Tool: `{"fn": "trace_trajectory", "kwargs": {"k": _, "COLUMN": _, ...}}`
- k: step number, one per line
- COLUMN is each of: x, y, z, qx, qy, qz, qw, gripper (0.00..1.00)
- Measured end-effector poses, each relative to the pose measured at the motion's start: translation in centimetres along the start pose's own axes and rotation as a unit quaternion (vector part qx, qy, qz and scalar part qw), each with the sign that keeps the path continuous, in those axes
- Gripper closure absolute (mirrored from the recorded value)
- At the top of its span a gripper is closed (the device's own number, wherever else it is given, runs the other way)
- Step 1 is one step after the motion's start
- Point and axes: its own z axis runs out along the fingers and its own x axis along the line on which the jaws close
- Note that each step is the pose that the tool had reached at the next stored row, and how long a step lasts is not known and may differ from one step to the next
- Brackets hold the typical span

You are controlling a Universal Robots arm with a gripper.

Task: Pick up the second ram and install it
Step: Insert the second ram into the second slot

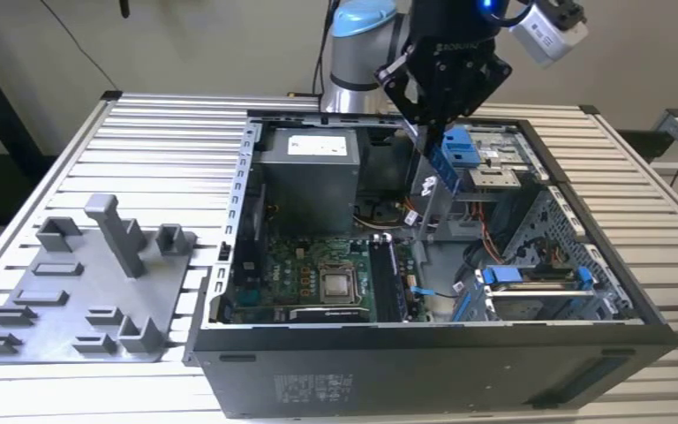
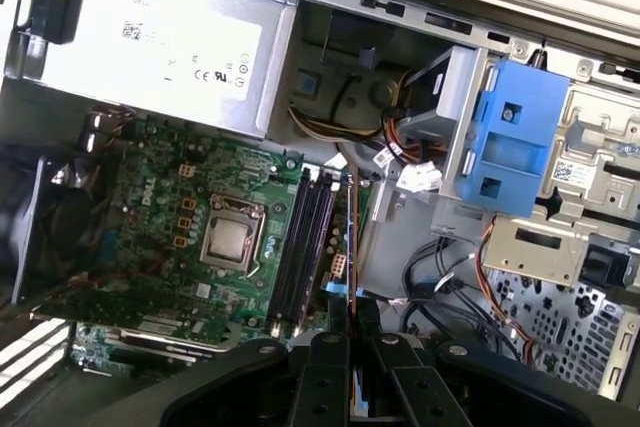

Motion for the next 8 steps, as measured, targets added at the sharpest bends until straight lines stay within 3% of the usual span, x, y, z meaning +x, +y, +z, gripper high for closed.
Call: {"fn": "trace_trajectory", "kwargs": {"k": 8, "x": 0.03, "y": 0.00, "z": 0.07, "qx": 0.0011, "qy": 0.0046, "qz": 0.036, "qw": 0.9993, "gripper": 0.86}}
